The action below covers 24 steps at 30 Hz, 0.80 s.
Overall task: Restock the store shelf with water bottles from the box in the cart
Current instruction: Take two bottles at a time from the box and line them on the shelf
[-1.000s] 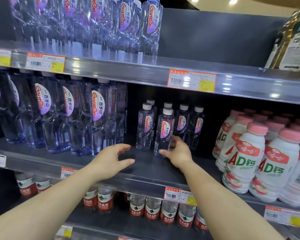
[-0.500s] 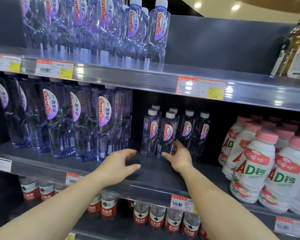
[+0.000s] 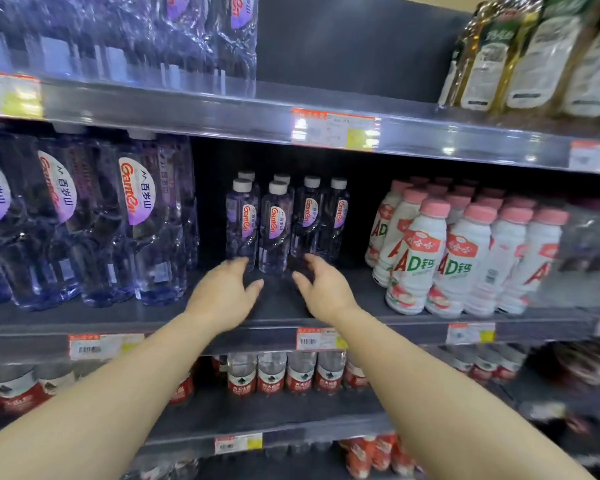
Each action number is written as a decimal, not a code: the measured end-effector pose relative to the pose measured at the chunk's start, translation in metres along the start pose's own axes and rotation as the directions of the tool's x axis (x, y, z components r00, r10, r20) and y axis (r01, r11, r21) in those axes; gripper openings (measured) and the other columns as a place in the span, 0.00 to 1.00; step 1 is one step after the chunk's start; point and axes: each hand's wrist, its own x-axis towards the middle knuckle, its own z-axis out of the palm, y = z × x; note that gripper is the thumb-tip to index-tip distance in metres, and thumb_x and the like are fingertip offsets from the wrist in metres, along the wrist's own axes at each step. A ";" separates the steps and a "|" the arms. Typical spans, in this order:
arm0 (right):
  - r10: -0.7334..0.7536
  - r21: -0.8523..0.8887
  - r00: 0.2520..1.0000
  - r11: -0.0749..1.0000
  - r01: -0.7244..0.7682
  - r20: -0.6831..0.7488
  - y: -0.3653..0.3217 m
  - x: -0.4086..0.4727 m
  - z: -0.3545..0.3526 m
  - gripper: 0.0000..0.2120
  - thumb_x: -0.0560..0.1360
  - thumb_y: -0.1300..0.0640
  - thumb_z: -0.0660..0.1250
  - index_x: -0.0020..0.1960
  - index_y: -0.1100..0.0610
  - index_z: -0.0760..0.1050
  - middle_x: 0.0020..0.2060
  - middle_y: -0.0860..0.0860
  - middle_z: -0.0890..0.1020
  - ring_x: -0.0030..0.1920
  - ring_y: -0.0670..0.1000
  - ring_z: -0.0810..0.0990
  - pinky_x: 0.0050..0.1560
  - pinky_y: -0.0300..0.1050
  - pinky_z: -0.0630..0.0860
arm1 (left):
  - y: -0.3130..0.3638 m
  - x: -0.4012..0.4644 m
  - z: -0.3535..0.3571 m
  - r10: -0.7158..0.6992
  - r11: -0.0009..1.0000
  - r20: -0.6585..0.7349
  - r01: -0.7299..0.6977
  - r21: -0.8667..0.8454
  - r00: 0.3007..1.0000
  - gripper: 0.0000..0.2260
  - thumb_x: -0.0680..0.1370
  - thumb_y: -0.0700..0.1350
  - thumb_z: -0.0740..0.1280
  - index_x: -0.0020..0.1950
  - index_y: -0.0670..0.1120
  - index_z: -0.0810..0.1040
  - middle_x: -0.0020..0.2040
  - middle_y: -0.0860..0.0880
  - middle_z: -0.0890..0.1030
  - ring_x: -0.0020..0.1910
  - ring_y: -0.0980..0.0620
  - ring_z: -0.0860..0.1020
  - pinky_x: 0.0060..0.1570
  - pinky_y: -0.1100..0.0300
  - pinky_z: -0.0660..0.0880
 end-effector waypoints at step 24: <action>0.425 -0.553 0.866 0.668 -0.497 -0.265 0.373 -0.362 -0.419 0.28 0.83 0.45 0.47 0.76 0.62 0.55 0.75 0.58 0.60 0.75 0.59 0.57 0.73 0.54 0.59 | 0.577 -0.198 0.224 0.594 0.703 0.470 -0.705 0.090 0.652 0.34 0.82 0.60 0.47 0.80 0.40 0.41 0.81 0.42 0.41 0.80 0.43 0.42 0.77 0.47 0.46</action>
